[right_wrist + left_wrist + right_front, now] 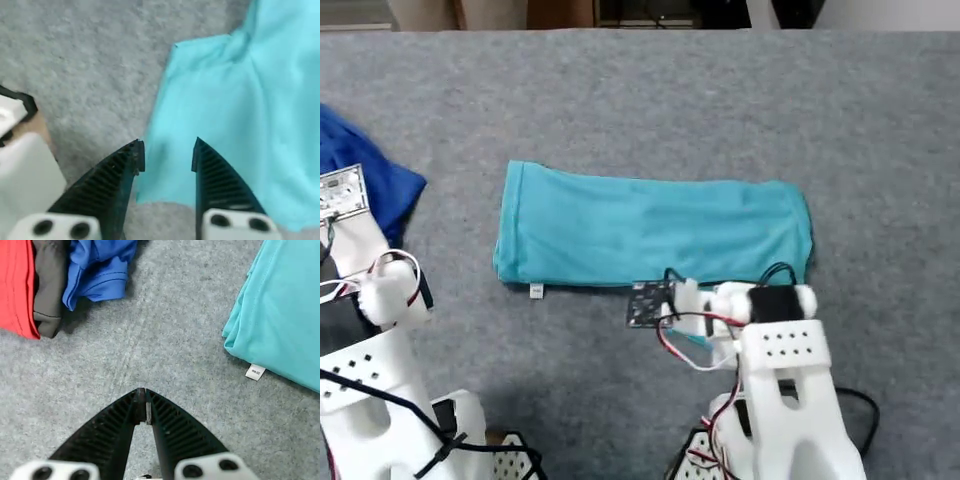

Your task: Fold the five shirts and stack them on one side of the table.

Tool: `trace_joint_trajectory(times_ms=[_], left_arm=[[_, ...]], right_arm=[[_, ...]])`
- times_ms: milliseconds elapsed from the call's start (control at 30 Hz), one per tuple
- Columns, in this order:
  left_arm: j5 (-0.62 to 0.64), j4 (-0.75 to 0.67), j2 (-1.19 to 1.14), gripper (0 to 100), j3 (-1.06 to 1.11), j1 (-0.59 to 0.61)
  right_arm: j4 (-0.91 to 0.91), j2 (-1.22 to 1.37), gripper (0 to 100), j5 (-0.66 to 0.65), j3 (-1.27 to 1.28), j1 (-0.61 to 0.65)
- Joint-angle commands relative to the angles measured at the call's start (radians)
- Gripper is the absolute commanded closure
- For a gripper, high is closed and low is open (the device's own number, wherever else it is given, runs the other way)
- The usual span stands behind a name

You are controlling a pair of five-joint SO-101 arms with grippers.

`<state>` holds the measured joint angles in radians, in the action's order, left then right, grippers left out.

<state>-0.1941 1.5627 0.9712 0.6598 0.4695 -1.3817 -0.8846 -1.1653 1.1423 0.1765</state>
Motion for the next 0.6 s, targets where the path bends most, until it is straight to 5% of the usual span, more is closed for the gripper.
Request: trace_joint_trajectory(times_ms=[0,567], left_arm=[[0.005,0.005,0.012,98,0.000,0.009],[0.005,0.005,0.012,98,0.025,0.009]], right_arm=[[0.046,-0.027,81.4,0.038,0.036,0.045],[0.281,-0.025,81.4,0.043,0.288,0.042]])
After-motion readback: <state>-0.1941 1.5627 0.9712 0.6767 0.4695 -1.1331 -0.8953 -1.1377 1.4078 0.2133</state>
